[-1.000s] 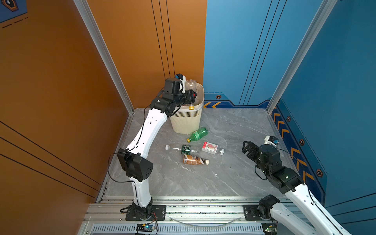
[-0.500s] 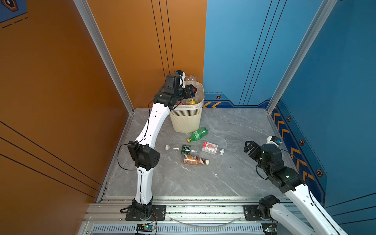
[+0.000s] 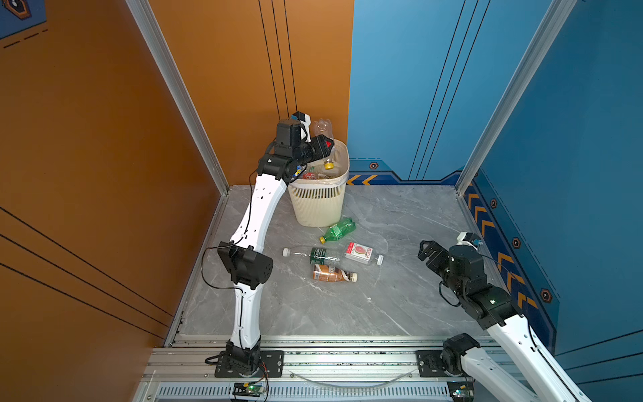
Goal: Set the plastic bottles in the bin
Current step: 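Lower the clear red-label bottle into the wastebasket with the left gripper, then open the left gripper to release the bottle into the wastebasket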
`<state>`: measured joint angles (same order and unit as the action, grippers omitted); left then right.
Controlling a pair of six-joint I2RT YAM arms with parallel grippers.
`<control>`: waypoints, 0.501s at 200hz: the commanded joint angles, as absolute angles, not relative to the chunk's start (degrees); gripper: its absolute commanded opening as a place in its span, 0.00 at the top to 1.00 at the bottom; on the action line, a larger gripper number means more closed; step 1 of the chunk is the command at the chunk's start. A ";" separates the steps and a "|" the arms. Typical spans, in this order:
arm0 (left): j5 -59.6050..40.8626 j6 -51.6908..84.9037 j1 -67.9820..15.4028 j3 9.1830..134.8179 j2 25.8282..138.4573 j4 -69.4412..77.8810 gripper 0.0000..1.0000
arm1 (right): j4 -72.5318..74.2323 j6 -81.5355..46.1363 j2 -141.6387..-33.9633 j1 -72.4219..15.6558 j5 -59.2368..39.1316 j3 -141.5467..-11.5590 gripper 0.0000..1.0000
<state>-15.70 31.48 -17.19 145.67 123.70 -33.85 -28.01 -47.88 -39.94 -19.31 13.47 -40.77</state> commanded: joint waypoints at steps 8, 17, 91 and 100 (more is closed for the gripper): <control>-13.27 31.79 -16.70 146.85 126.86 -32.70 0.32 | -29.09 -47.22 -39.46 -18.78 12.73 -40.78 0.01; -12.83 31.54 -16.59 146.89 127.16 -32.93 0.21 | -29.09 -47.11 -39.53 -18.72 12.72 -40.70 0.01; -15.70 29.21 -16.87 146.62 117.63 -33.66 0.02 | -28.09 -44.04 -41.56 -18.06 11.49 -42.77 0.01; -15.74 27.92 -17.35 144.78 114.70 -33.68 0.02 | -27.70 -43.16 -41.96 -18.08 10.85 -43.21 0.00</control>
